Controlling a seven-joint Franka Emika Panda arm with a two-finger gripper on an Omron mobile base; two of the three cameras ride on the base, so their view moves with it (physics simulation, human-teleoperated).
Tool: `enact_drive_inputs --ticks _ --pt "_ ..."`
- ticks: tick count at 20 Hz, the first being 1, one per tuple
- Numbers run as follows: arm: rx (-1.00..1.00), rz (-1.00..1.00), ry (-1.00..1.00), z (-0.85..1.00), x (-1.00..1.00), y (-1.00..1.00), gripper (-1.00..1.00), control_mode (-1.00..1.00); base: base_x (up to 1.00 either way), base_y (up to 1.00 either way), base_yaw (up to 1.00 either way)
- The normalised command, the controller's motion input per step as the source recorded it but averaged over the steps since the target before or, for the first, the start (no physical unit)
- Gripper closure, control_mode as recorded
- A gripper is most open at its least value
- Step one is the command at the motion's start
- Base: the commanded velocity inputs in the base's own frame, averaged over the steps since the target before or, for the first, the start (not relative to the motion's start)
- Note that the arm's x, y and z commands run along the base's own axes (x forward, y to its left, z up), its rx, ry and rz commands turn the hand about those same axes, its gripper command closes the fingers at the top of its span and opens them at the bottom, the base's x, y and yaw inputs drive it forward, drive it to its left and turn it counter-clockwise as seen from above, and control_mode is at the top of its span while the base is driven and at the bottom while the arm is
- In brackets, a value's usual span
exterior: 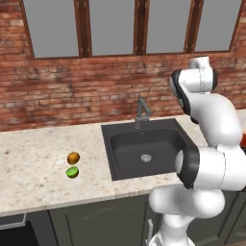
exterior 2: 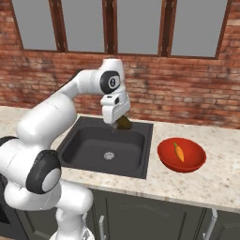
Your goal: There is a mixed pile of frozen fruits and vegetables on the counter. Locate all the frozen vegetables and place the items in a bowl on the counter. Take all the frozen fruits and defrost them in a running sink.
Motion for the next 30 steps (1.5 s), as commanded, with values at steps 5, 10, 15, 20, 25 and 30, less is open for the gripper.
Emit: enact_drive_inputs --ticks 5,10,15,20,25,30 --pt "0.08 0.00 0.00 0.17 0.00 -1.00 1.00 -1.00 0.00 0.00 0.00" --pt "0.24 -0.03 -0.01 0.06 0.19 -0.96 1.00 -1.00 0.00 0.00 0.00" --pt "0.13 0.00 -0.08 -0.21 0.51 -0.55 1.00 -1.00 0.00 0.00 0.00" --pt "-0.02 0.00 -0.10 -0.27 0.61 -0.13 1.00 -1.00 0.00 0.00 0.00" --pt "-0.07 0.00 -0.07 -0.29 0.29 -0.61 1.00 -1.00 0.00 0.00 0.00" --pt "-0.03 0.00 -0.01 -0.10 0.13 -0.48 1.00 -1.00 0.00 0.00 0.00"
